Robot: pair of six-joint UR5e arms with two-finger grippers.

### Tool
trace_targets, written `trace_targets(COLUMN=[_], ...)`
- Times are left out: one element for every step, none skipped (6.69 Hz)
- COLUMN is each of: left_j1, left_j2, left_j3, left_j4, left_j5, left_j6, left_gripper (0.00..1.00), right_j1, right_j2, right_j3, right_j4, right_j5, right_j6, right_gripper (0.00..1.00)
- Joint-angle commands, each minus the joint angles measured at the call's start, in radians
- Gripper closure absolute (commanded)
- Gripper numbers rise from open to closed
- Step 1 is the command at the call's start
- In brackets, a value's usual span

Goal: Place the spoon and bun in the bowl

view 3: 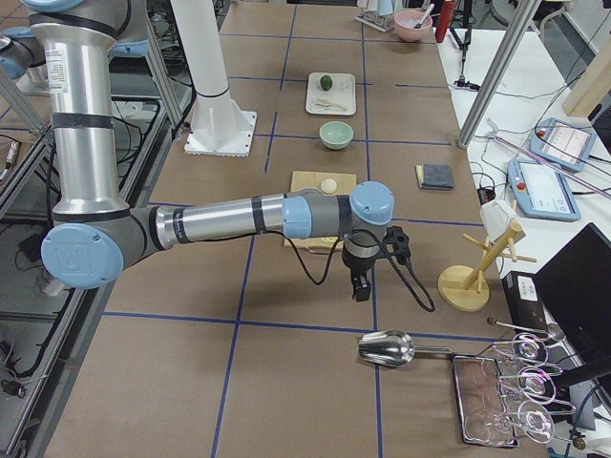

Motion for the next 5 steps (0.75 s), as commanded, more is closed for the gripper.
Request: trace_targets(left_j1=[-0.006, 0.0, 0.035, 0.047, 0.047], left_j2=[-0.021, 0.011, 0.013, 0.008, 0.016], left_j3=[-0.002, -0.08, -0.084, -0.094, -0.07], left_j4=[0.038, 0.058, 0.05, 0.046, -0.012], left_j5=[0.001, 0.027, 0.07, 0.07, 0.067], left_j6=[0.006, 0.008, 0.009, 0.014, 0.021], left_gripper=[0.0, 0.0, 0.0, 0.0, 0.0], right_j1=[0.001, 0.001, 0.001, 0.001, -0.001], right_j2=[0.0, -0.008, -0.008, -0.009, -0.011], right_j3=[0.006, 0.003, 0.002, -0.001, -0.015], right_j4=[0.0, 0.0, 0.0, 0.0, 0.0], right_j5=[0.032, 0.058, 0.055, 0.055, 0.058], right_j6=[0.001, 0.002, 0.005, 0.002, 0.002], right_gripper=[0.0, 0.0, 0.0, 0.0, 0.0])
